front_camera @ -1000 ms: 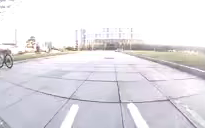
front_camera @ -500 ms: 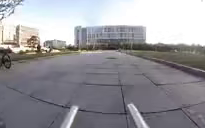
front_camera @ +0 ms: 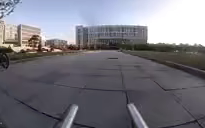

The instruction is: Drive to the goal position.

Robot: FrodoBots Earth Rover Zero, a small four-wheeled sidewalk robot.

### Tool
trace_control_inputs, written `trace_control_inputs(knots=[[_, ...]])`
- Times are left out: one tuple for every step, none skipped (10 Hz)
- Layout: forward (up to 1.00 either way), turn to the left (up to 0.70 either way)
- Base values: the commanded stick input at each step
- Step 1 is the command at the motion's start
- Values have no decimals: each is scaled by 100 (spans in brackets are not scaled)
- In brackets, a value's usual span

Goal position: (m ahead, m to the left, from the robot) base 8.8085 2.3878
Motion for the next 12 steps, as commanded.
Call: trace_control_inputs(knots=[[45, 27], [45, 27], [45, 27], [45, 0], [45, 0], [45, 0], [45, 0], [45, 0], [45, 0], [45, 0], [45, 0], [45, 0]])
